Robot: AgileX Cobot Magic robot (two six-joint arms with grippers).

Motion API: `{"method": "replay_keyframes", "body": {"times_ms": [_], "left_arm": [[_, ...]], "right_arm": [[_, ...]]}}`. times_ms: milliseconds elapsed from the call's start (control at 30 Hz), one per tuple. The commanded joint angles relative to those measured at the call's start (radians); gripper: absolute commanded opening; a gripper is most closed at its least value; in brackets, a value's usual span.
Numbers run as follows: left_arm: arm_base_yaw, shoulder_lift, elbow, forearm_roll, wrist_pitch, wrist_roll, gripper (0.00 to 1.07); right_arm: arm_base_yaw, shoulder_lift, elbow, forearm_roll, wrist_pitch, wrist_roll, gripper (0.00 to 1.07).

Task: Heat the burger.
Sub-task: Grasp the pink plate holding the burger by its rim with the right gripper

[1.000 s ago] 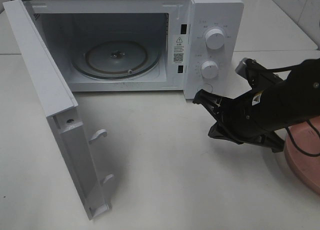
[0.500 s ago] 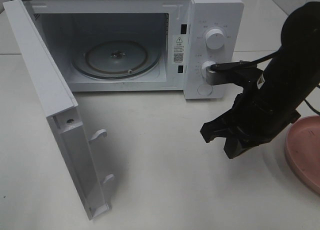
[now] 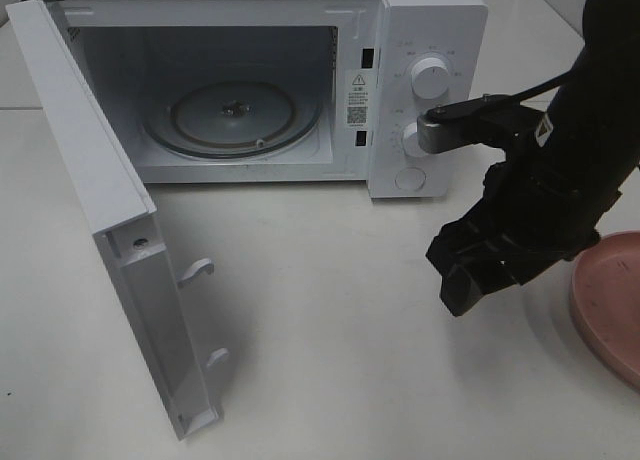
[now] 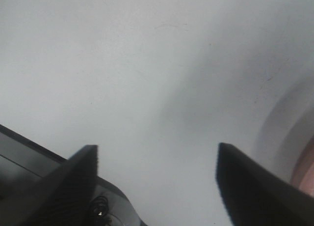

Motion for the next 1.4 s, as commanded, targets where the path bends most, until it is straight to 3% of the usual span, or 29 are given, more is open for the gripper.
{"method": "replay_keyframes", "body": {"times_ms": [33, 200, 633, 800, 1133, 1400], "left_arm": [[-0.002, -0.024, 0.004, -0.009, -0.008, -0.003, 0.98], [-0.002, -0.024, 0.004, -0.009, -0.008, -0.003, 0.98], [-0.002, -0.024, 0.004, -0.009, -0.008, -0.003, 0.98], [-0.002, -0.024, 0.004, -0.009, -0.008, -0.003, 0.98], [-0.002, -0.024, 0.004, -0.009, -0.008, -0.003, 0.98], [-0.002, -0.024, 0.004, -0.009, -0.008, -0.003, 0.98]], "right_arm": [[-0.004, -0.038, -0.005, -0.055, 0.057, -0.04, 1.03], [-0.046, -0.048, -0.005, -0.105, 0.13, -0.044, 1.0], [-0.312, -0.034, -0.004, -0.159, 0.096, -0.05, 0.87], [-0.327, 0.013, -0.004, -0.215, 0.088, 0.002, 0.87], [-0.329, 0.099, -0.003, -0.208, 0.039, 0.028, 0.86], [-0.329, 0.146, 0.066, -0.212, -0.088, 0.039, 0.86]]}}
